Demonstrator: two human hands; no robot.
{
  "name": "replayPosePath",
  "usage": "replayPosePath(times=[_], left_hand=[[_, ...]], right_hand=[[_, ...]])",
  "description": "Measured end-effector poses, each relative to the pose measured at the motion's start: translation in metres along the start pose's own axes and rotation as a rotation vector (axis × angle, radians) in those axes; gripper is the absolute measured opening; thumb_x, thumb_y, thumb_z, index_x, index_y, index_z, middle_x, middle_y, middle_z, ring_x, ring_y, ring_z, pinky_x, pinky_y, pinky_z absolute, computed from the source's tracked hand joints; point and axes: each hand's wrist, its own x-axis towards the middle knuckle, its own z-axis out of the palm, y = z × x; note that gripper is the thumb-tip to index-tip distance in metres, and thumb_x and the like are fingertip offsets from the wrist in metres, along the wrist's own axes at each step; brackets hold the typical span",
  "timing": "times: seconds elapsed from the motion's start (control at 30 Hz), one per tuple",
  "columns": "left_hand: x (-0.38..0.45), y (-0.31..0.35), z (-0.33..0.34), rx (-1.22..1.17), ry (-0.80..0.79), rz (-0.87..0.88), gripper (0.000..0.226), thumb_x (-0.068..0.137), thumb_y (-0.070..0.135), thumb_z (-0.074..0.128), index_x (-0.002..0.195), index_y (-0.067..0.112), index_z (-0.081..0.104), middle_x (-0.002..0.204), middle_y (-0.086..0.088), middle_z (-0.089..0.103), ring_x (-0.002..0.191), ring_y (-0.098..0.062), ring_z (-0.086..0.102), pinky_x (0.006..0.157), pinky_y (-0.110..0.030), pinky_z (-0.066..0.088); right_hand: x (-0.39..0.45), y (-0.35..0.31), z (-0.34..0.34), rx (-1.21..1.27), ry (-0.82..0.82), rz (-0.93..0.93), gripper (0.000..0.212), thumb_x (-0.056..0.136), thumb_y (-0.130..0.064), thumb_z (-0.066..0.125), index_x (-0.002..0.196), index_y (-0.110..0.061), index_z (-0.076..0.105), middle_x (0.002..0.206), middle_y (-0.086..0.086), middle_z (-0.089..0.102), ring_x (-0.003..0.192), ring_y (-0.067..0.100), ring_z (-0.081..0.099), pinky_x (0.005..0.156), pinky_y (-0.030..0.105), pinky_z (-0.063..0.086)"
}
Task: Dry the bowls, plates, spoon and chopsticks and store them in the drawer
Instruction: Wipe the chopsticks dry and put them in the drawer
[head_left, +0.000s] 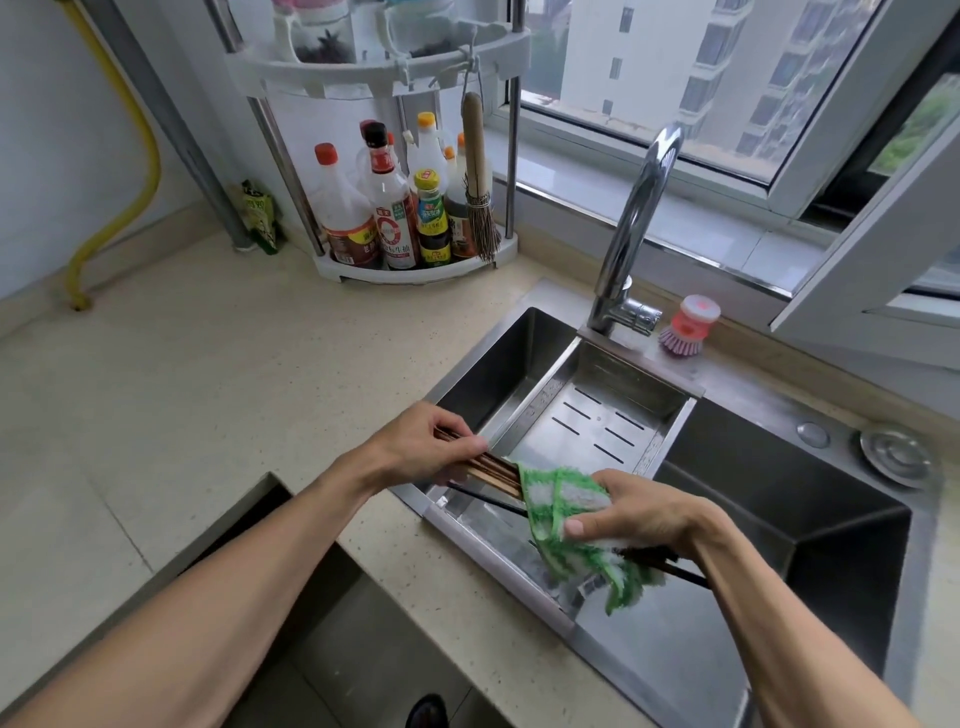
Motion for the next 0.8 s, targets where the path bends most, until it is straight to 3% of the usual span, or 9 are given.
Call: replayPosePath(times=[0.13,0.3,0.4,0.53,0.67,0.8], left_hand=[[0.001,0.001,0.021,0.043,-0.114,0.014,0.031,0.095,0.035,0.065,0.097,0.005,0.075,0.08,-0.008,0.074,0.063,-0.018,0.068,0.051,-0.023,0.051],[0.001,0.017,0.011,0.35,-0.433,0.004,0.028,0.101,0.038,0.056,0.085,0.022,0.073,0.074,-0.005,0.071,0.057,-0.015,0.058,0.057,-0.027,0.047],[0.003,0.015,0.025,0.457,-0.345,0.066,0.04,0.101,0.045,0.051,0.072,0.023,0.069,0.067,-0.002,0.057,0.059,-0.016,0.046,0.06,-0.032,0.04],[0.001,0.002,0.019,0.499,-0.214,0.08,0.038,0.1,0.044,0.054,0.075,0.02,0.07,0.063,0.005,0.054,0.058,-0.012,0.043,0.057,-0.029,0.035],[-0.003,-0.006,-0.001,0.451,-0.135,0.034,0.035,0.098,0.044,0.056,0.071,0.024,0.067,0.057,0.007,0.047,0.053,-0.008,0.04,0.052,-0.022,0.032],[0.0,-0.006,0.02,0.528,-0.103,0.109,0.037,0.096,0.048,0.059,0.068,0.026,0.07,0.053,0.009,0.054,0.052,-0.011,0.045,0.056,-0.033,0.038]], right_hand=[[0.006,-0.021,0.0,-0.085,-0.029,-0.046,0.051,0.071,-0.055,0.076,0.085,-0.007,0.065,0.075,0.008,0.061,0.064,0.017,0.055,0.062,0.027,0.045],[0.008,-0.021,-0.003,-0.146,-0.048,-0.026,0.032,0.082,-0.047,0.077,0.074,-0.019,0.064,0.066,-0.004,0.06,0.058,0.012,0.053,0.058,0.025,0.043],[0.013,-0.026,-0.003,-0.17,-0.029,-0.001,0.021,0.085,-0.037,0.076,0.083,-0.017,0.069,0.073,-0.005,0.069,0.066,0.01,0.063,0.064,0.023,0.05],[0.017,-0.023,-0.01,-0.332,0.033,0.097,0.048,0.075,-0.055,0.077,0.092,-0.011,0.074,0.09,0.007,0.075,0.076,0.015,0.067,0.076,0.038,0.056],[0.009,-0.021,-0.018,-0.473,0.077,0.187,0.022,0.085,-0.044,0.075,0.081,-0.023,0.071,0.079,-0.004,0.071,0.06,0.002,0.063,0.056,0.019,0.051],[0.036,-0.04,0.005,-0.52,0.075,0.097,0.022,0.085,-0.042,0.076,0.09,-0.021,0.072,0.089,-0.002,0.075,0.08,0.017,0.071,0.08,0.036,0.06]])
